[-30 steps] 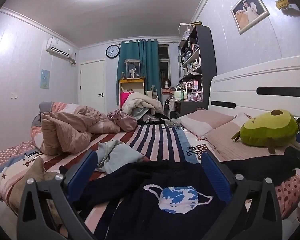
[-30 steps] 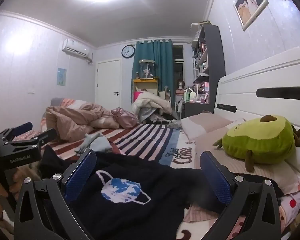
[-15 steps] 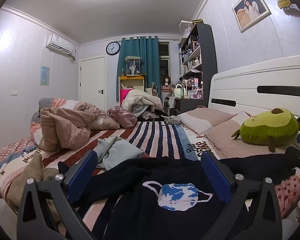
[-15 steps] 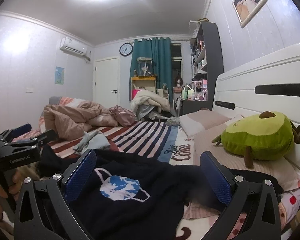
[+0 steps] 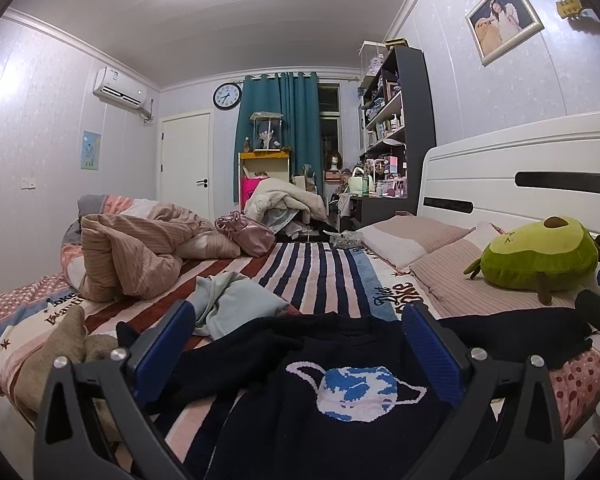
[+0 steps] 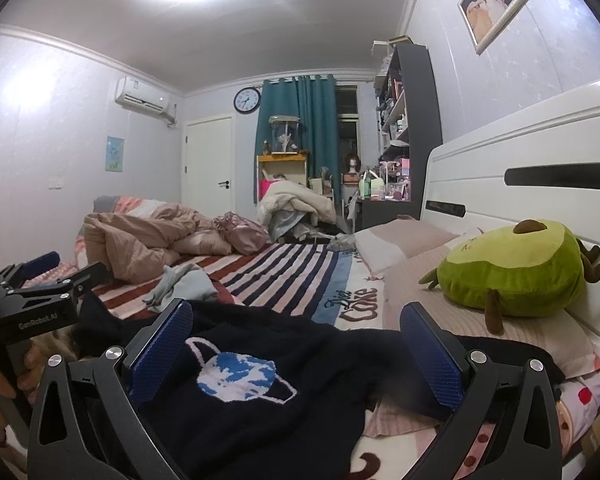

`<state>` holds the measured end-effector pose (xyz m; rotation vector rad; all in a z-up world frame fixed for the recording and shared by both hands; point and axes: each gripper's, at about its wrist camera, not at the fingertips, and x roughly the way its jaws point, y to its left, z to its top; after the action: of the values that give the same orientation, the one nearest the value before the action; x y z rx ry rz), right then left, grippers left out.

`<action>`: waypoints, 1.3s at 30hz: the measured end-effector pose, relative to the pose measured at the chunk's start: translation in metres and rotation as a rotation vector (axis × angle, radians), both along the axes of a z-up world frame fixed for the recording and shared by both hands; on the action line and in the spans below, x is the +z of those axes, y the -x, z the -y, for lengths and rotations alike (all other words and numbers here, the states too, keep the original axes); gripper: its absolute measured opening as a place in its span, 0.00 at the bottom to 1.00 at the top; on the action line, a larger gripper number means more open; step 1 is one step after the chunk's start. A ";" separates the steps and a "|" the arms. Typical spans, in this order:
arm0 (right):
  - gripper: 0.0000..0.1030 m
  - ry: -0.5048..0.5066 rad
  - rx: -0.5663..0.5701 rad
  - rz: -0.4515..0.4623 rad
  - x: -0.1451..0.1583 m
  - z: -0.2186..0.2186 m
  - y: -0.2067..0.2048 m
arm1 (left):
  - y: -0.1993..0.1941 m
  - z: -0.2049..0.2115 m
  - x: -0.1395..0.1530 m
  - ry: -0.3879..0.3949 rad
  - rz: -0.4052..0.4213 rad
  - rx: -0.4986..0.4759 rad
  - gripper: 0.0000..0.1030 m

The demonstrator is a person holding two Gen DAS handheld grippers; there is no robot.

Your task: Fold small clothes

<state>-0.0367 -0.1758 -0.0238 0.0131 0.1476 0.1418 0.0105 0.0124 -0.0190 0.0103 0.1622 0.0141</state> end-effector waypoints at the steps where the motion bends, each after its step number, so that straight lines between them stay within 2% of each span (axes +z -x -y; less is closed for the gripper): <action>1: 1.00 0.001 0.000 -0.001 0.000 0.000 0.000 | 0.000 0.000 0.000 0.001 0.000 0.002 0.99; 25: 1.00 -0.009 -0.007 0.005 -0.004 -0.002 -0.001 | -0.007 -0.005 -0.005 0.010 -0.012 0.013 0.99; 33: 1.00 -0.031 0.004 -0.033 -0.006 -0.005 -0.010 | -0.010 -0.009 -0.009 0.015 -0.027 0.014 0.99; 39: 1.00 -0.029 0.017 -0.069 -0.010 -0.015 -0.027 | -0.026 -0.027 -0.020 0.051 -0.069 0.020 0.99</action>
<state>-0.0101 -0.1606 -0.0338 0.0454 0.2146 0.1604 0.0370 0.0392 -0.0388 -0.0418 0.2319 0.0300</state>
